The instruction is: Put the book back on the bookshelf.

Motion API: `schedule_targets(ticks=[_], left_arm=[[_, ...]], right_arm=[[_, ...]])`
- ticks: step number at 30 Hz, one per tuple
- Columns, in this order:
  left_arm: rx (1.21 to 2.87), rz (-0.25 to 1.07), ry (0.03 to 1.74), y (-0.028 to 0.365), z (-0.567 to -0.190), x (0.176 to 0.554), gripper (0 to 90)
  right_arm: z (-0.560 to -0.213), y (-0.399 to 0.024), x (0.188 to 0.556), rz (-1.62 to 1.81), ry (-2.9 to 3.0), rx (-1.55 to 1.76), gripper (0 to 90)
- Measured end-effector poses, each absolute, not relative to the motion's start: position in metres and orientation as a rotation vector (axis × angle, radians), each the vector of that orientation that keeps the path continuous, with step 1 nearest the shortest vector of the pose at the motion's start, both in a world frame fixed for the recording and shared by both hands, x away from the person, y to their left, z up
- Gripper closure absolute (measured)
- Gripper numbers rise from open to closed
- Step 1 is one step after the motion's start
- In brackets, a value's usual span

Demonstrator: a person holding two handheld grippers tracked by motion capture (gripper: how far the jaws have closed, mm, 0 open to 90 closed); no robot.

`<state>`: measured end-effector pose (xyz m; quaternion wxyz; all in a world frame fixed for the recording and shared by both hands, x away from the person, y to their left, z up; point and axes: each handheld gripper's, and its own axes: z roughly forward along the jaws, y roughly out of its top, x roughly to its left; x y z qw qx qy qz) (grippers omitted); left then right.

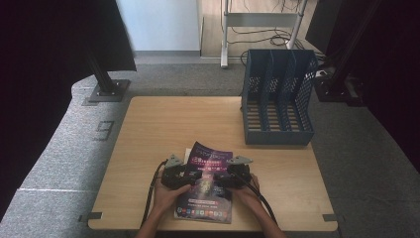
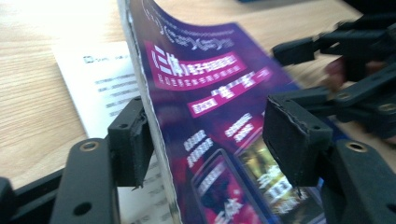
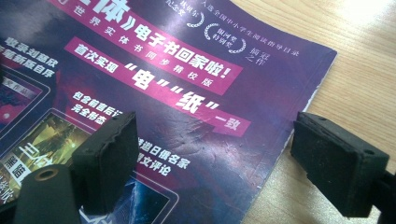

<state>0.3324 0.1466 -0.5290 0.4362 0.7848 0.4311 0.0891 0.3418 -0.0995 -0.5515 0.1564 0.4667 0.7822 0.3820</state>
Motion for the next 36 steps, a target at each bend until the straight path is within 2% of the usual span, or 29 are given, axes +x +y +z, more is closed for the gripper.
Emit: schedule_targets(ticks=[6, 11, 15, 31, 36], left_arm=[[1.972, 0.205, 1.108, 0.142, -0.532, 0.345, 41.5], [2.022, 0.279, 1.110, 0.132, -0.535, 0.344, 45.6], [2.042, 0.305, 1.123, 0.133, -0.539, 0.344, 52.3], [1.991, 0.348, 1.102, 0.134, -0.539, 0.341, 74.5], [1.971, 0.320, 1.107, 0.135, -0.539, 0.343, 77.0]], right_arm=[[-0.552, -0.100, 0.342, 1.093, 2.241, 1.332, 14.6], [-0.552, -0.100, 0.342, 1.094, 2.240, 1.331, 14.6], [-0.552, -0.100, 0.342, 1.096, 2.238, 1.330, 14.5], [-0.552, -0.100, 0.342, 1.102, 2.235, 1.326, 14.4], [-0.552, -0.100, 0.342, 1.102, 2.235, 1.327, 14.4]])
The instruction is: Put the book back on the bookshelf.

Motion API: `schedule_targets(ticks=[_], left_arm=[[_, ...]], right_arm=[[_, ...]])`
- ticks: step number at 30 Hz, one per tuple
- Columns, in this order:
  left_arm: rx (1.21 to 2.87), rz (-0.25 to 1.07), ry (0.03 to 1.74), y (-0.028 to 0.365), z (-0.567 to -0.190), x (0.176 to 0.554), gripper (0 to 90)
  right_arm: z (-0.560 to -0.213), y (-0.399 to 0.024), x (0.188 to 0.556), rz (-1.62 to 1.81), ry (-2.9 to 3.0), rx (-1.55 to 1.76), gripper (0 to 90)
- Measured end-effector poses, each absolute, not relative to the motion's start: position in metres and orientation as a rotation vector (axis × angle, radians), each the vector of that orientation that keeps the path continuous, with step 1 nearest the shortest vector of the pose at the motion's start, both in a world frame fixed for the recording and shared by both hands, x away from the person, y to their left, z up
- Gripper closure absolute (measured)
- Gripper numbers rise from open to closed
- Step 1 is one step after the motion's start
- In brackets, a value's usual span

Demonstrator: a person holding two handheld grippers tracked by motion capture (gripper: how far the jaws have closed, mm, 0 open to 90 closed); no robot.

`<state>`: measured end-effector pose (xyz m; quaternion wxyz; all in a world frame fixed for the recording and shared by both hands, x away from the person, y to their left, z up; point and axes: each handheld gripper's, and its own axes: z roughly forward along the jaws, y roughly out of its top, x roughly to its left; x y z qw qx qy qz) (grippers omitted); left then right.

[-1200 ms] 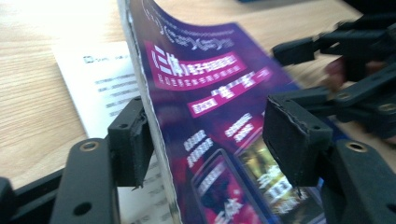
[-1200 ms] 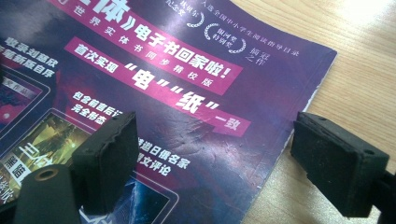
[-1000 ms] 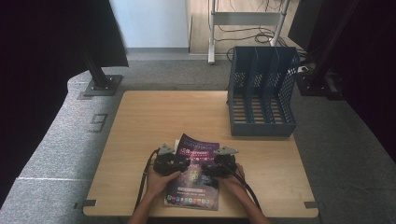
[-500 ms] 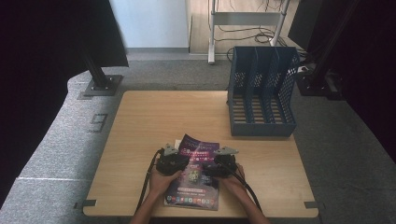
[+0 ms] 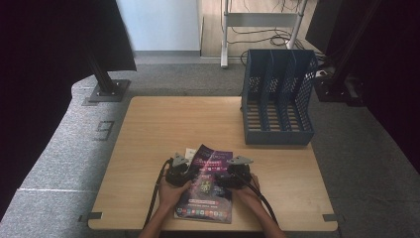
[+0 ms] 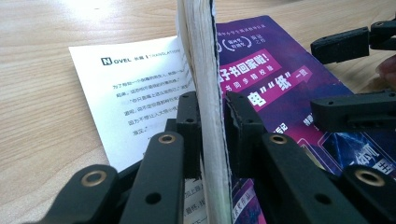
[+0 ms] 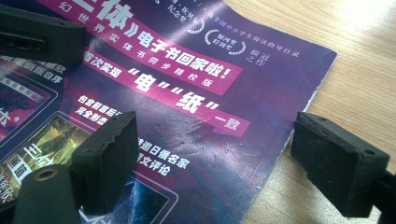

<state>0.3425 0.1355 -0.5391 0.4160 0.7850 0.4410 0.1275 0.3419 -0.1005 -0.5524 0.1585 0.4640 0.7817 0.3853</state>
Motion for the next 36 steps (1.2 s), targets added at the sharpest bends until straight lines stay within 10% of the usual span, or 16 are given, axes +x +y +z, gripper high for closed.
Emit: schedule_targets(ticks=[36], left_arm=[[1.890, 0.367, 0.923, 0.128, -0.513, 0.323, 86.7]], right_arm=[[-0.547, -0.113, 0.343, 1.180, 2.190, 1.359, 19.8]])
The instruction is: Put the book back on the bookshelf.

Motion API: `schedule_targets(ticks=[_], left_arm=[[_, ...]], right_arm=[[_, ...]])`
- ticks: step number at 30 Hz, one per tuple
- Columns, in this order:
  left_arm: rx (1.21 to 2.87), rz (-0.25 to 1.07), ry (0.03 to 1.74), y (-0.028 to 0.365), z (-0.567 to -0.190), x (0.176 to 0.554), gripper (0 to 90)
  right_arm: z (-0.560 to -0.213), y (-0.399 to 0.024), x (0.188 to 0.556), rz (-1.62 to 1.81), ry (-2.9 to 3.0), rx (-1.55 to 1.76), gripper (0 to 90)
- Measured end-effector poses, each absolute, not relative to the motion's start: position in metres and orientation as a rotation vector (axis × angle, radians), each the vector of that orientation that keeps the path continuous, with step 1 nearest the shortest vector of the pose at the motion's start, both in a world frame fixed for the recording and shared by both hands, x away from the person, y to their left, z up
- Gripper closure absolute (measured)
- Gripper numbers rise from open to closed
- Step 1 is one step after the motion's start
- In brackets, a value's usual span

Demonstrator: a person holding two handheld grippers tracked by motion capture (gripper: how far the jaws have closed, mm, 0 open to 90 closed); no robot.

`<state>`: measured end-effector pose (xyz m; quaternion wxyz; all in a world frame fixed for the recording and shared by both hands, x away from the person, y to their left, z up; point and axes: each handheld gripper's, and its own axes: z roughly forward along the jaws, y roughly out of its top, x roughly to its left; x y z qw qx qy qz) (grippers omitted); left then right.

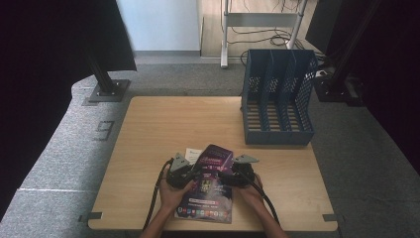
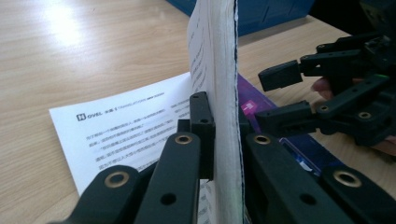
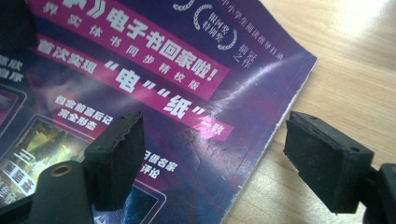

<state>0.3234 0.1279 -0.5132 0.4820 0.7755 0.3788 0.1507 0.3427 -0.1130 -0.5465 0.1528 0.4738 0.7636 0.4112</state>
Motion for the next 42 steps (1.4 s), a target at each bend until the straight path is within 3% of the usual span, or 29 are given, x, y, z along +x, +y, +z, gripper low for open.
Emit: schedule_targets(ticks=[42], left_arm=[[1.803, 0.312, 0.819, 0.131, -0.491, 0.311, 86.8]], right_arm=[[-0.538, -0.127, 0.347, 1.364, 2.215, 1.374, 13.1]])
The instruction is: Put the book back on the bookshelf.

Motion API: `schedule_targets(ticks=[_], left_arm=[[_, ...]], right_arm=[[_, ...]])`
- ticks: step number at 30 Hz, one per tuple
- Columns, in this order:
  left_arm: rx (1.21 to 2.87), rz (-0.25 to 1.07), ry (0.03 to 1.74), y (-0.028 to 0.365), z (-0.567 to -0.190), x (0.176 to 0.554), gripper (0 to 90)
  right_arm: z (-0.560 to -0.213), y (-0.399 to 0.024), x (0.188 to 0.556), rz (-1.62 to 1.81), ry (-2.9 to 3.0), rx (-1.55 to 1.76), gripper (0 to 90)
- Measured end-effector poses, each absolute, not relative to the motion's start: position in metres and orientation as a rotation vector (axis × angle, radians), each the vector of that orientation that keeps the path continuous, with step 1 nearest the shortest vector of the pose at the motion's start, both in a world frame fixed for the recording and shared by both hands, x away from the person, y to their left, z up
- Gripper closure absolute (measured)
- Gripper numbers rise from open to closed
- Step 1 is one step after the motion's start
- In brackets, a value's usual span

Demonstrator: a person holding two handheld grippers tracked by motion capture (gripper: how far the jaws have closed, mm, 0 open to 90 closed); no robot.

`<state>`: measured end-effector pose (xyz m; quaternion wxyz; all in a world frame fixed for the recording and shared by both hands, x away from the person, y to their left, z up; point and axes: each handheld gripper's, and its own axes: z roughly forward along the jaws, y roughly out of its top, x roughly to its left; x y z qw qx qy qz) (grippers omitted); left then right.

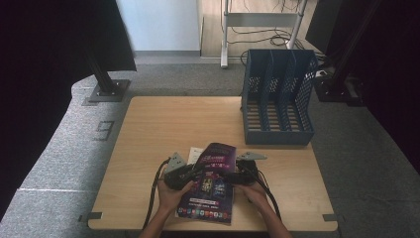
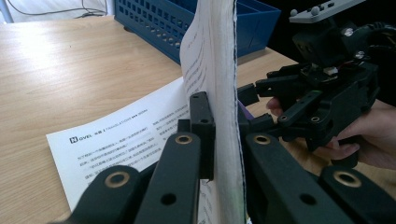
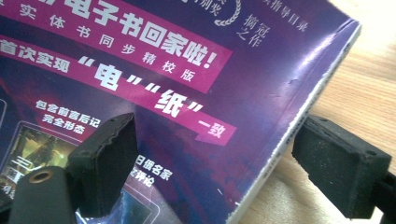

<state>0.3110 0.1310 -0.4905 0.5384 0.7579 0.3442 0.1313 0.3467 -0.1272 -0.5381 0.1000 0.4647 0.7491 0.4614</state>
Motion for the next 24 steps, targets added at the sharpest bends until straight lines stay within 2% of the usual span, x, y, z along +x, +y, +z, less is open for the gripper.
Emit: schedule_targets(ticks=[13, 24], left_arm=[[1.795, 0.298, 0.818, 0.132, -0.492, 0.313, 86.7], [1.821, 0.262, 0.885, 0.138, -0.503, 0.324, 86.5]], right_arm=[[-0.537, -0.127, 0.346, 1.387, 2.226, 1.376, 13.4], [-0.537, -0.127, 0.345, 1.367, 2.224, 1.389, 19.2]])
